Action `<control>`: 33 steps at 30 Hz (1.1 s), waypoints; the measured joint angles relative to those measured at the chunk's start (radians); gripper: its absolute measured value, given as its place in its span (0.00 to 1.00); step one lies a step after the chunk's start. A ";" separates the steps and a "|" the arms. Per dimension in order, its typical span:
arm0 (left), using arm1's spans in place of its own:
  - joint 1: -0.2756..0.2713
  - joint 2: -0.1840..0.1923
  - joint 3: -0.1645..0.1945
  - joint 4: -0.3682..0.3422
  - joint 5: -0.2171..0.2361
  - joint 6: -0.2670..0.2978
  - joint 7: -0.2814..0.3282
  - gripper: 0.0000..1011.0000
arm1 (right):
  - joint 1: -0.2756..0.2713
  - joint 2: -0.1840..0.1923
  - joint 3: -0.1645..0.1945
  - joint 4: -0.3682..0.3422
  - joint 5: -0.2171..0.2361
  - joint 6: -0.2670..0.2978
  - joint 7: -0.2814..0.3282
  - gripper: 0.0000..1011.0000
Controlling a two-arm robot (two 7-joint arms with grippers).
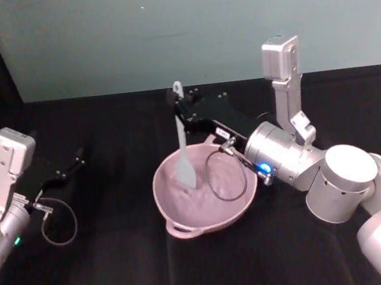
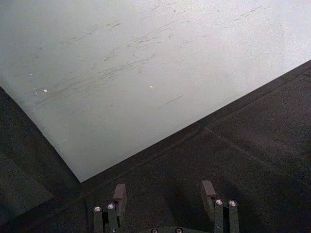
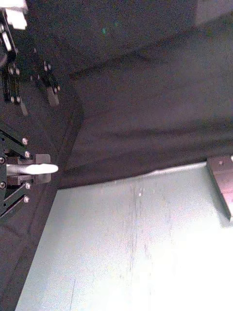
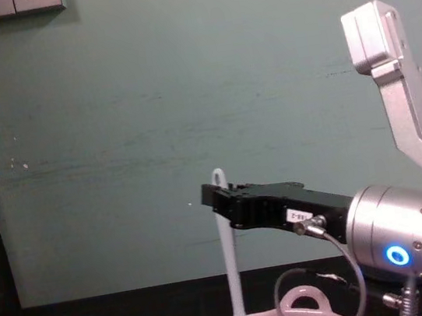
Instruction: Use the one hand to pick up the spoon and stir the clear water in the bowl.
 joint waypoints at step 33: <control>0.000 0.000 0.000 0.000 0.000 0.000 0.000 1.00 | -0.087 0.067 0.017 -0.154 -0.040 0.038 -0.026 0.12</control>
